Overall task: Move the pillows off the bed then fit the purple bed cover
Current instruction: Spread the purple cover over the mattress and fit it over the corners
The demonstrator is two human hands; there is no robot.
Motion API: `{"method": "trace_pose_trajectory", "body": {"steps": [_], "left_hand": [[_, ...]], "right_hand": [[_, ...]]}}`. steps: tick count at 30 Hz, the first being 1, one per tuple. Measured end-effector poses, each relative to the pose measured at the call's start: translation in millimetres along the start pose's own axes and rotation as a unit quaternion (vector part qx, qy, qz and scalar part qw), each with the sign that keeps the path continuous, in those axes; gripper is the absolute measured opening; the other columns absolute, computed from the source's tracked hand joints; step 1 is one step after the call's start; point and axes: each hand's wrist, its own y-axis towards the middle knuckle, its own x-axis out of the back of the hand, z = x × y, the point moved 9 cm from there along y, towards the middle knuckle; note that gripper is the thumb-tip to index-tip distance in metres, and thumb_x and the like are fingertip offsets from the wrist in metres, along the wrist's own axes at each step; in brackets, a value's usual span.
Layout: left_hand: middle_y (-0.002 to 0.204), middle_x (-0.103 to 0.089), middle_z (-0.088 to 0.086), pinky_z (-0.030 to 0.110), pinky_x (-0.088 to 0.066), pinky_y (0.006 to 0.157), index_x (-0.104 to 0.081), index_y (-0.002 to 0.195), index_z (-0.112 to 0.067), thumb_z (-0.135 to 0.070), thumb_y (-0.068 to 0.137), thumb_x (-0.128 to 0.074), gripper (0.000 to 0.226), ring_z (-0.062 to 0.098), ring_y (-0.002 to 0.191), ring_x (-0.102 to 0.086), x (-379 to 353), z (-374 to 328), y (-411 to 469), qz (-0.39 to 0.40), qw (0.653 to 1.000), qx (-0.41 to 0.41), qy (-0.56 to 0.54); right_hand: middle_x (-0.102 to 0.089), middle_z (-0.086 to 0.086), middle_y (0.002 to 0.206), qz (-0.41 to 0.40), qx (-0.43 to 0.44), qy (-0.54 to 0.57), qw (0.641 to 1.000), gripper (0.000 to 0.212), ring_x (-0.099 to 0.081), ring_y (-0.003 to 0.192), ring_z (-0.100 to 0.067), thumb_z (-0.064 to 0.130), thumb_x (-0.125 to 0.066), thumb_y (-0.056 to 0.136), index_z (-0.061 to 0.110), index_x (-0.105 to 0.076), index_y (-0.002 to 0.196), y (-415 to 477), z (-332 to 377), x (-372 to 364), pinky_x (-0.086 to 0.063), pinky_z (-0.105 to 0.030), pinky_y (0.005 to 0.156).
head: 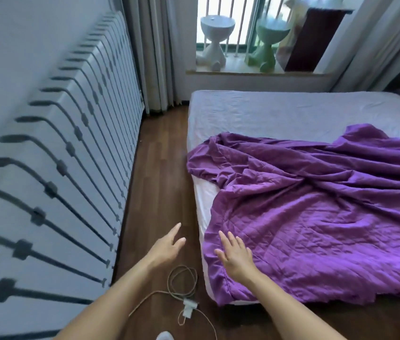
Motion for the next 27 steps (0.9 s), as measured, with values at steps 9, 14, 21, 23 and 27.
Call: {"method": "trace_pose_trajectory", "body": {"steps": [9,14,21,23,27], "left_hand": [[0.148,-0.039,0.006,0.027,-0.029,0.109,-0.022,0.148,-0.026,-0.034,0.097,-0.043,0.055,0.015,0.137,-0.036,83,-21,40,-0.049,0.998,-0.02,-0.047],[0.147,-0.04,0.006,0.027,-0.029,0.109,-0.022,0.148,-0.027,-0.036,0.098,-0.041,0.054,0.016,0.135,-0.038,118,-40,84,-0.039,0.997,-0.023,-0.057],[0.148,-0.038,0.005,0.028,-0.027,0.112,-0.022,0.148,-0.025,-0.033,0.099,-0.039,0.053,0.014,0.137,-0.036,188,-70,207,-0.043,0.995,-0.042,-0.074],[0.148,-0.038,0.005,0.027,-0.027,0.112,-0.024,0.148,-0.024,-0.032,0.099,-0.04,0.052,0.013,0.136,-0.036,208,-81,261,-0.042,0.994,-0.038,-0.09],[0.15,-0.036,0.004,0.025,-0.026,0.111,-0.026,0.147,-0.022,-0.032,0.099,-0.04,0.051,0.013,0.136,-0.036,248,-108,364,-0.029,0.993,-0.007,-0.112]], "right_hand": [[-0.008,0.001,0.159,-0.043,0.024,0.009,0.999,0.055,-0.008,0.145,-0.023,0.045,-0.026,0.1,0.031,-0.008,0.15,56,77,45,-0.015,-0.048,0.114],[-0.012,-0.003,0.158,-0.073,0.039,0.023,0.996,0.056,-0.011,0.144,-0.024,0.045,-0.026,0.1,0.028,-0.009,0.15,108,111,91,-0.019,-0.046,0.114],[-0.011,-0.003,0.158,-0.084,0.059,0.071,0.992,0.055,-0.009,0.145,-0.025,0.045,-0.026,0.1,0.029,-0.01,0.151,230,152,148,-0.016,-0.048,0.113],[-0.01,-0.002,0.159,-0.078,0.054,0.095,0.991,0.054,-0.008,0.145,-0.025,0.044,-0.026,0.101,0.029,-0.01,0.151,282,159,167,-0.014,-0.047,0.113],[-0.02,-0.007,0.156,-0.073,0.053,0.159,0.983,0.055,-0.016,0.144,-0.023,0.04,-0.03,0.101,0.019,-0.017,0.15,386,171,220,-0.017,-0.039,0.116]]}}
